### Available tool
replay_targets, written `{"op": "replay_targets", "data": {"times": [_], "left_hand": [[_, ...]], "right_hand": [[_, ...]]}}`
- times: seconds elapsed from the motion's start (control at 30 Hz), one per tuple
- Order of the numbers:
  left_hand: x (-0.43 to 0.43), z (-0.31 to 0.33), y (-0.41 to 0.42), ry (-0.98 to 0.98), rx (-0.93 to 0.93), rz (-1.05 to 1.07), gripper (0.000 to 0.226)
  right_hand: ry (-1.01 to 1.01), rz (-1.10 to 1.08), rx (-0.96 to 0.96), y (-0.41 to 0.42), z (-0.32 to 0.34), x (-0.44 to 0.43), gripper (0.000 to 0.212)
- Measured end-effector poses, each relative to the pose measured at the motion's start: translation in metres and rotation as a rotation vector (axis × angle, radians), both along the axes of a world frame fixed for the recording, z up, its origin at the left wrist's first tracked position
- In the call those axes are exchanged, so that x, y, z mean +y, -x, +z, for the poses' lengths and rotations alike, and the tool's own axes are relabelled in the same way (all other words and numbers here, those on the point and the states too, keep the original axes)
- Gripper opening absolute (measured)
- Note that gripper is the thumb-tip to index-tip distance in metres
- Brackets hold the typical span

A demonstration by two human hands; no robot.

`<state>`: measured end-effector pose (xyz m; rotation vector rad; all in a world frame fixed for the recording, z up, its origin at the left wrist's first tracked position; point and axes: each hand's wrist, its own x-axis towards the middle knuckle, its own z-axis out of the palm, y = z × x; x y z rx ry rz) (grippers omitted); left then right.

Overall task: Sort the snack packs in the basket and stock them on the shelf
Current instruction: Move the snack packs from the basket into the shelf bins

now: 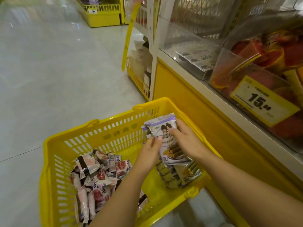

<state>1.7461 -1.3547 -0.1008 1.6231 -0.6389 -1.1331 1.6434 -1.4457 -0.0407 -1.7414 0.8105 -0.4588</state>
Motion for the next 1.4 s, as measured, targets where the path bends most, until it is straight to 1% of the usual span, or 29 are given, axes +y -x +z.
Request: {"op": "replay_targets", "data": {"times": [0.03, 0.1, 0.13, 0.2, 0.23, 0.27, 0.3, 0.33, 0.37, 0.43, 0.47, 0.53, 0.57, 0.63, 0.7, 0.8, 0.87, 0.93, 0.97, 1.03, 1.07, 1.1, 1.13, 1.2, 1.23, 1.3, 1.4], "left_hand": [[-0.001, 0.004, -0.001, -0.014, 0.082, -0.004, 0.047], [0.0, 0.01, -0.003, -0.009, 0.157, 0.025, 0.029], [0.0, 0.009, -0.004, 0.012, 0.158, 0.039, 0.022], [0.005, 0.009, -0.009, 0.018, 0.078, 0.071, 0.018], [0.008, 0.009, -0.012, 0.008, 0.046, 0.108, 0.026], [0.012, 0.005, -0.016, -0.009, 0.028, 0.166, 0.045], [0.014, 0.003, -0.022, -0.047, 0.023, 0.232, 0.064], [0.016, -0.002, -0.028, -0.076, 0.035, 0.287, 0.077], [0.018, -0.006, -0.033, -0.077, 0.045, 0.336, 0.085], [0.022, -0.012, -0.041, -0.051, 0.056, 0.367, 0.092], [0.023, -0.016, -0.044, -0.041, 0.056, 0.365, 0.09], [0.026, -0.02, -0.047, -0.008, -0.001, 0.367, 0.072], [0.028, -0.019, -0.046, -0.006, -0.044, 0.364, 0.065], [0.032, -0.019, -0.044, -0.017, -0.104, 0.358, 0.061], [0.034, -0.021, -0.044, -0.034, -0.152, 0.353, 0.06], [0.037, -0.022, -0.046, -0.048, -0.145, 0.333, 0.06], [0.037, -0.021, -0.047, -0.057, -0.098, 0.318, 0.063], [0.036, -0.017, -0.046, -0.077, -0.035, 0.293, 0.058], [0.035, -0.011, -0.044, -0.077, 0.054, 0.285, 0.053], [0.03, -0.002, -0.041, -0.057, 0.323, 0.272, 0.037], [0.027, 0.001, -0.039, -0.053, 0.457, 0.263, 0.039], [0.025, 0.002, -0.037, -0.05, 0.557, 0.247, 0.04], [0.024, 0.002, -0.035, -0.046, 0.608, 0.217, 0.04], [0.021, 0.001, -0.031, -0.028, 0.68, 0.147, 0.042], [0.02, 0.001, -0.029, -0.014, 0.72, 0.102, 0.043], [0.019, 0.002, -0.026, 0.017, 0.753, 0.025, 0.047], [0.019, 0.001, -0.024, 0.068, 0.714, -0.034, 0.047]], "right_hand": [[-0.036, 0.021, -0.011, -0.003, 0.001, 0.0, 0.03], [-0.041, 0.038, -0.005, -0.004, -0.002, 0.0, 0.028], [-0.035, 0.025, -0.005, -0.002, -0.006, -0.001, 0.028], [-0.016, -0.028, 0.05, 0.004, -0.016, -0.005, 0.034], [0.028, -0.054, 0.148, 0.008, -0.023, -0.009, 0.037], [0.106, -0.06, 0.304, 0.014, -0.03, -0.013, 0.04], [0.192, -0.031, 0.486, 0.019, -0.037, -0.017, 0.046], [0.26, 0.027, 0.653, 0.023, -0.046, -0.018, 0.056], [0.313, 0.094, 0.774, 0.026, -0.054, -0.018, 0.068], [0.416, 0.173, 0.899, 0.027, -0.068, -0.014, 0.086], [0.469, 0.168, 0.927, 0.026, -0.074, -0.012, 0.091], [0.534, 0.117, 0.967, 0.025, -0.083, -0.011, 0.099], [0.527, 0.1, 0.983, 0.024, -0.086, -0.011, 0.102], [0.464, 0.099, 0.998, 0.025, -0.088, -0.012, 0.108], [0.431, 0.116, 1.002, 0.025, -0.086, -0.012, 0.11], [0.482, 0.06, 0.958, 0.026, -0.074, -0.01, 0.101], [0.578, -0.015, 0.862, 0.024, -0.062, -0.007, 0.097], [0.593, -0.111, 0.684, 0.018, -0.048, -0.006, 0.099], [0.533, -0.158, 0.58, 0.013, -0.04, -0.005, 0.1], [0.319, -0.233, 0.354, 0.002, -0.026, -0.003, 0.1], [0.208, -0.245, 0.266, -0.003, -0.02, -0.001, 0.1], [0.131, -0.234, 0.22, -0.008, -0.015, 0.001, 0.1], [0.095, -0.208, 0.216, -0.011, -0.012, 0.005, 0.101], [0.091, -0.158, 0.247, -0.015, -0.011, 0.011, 0.102], [0.1, -0.143, 0.257, -0.016, -0.012, 0.013, 0.098], [0.101, -0.141, 0.239, -0.017, -0.015, 0.016, 0.082], [0.006, -0.206, 0.159, -0.018, -0.017, 0.016, 0.063]]}}
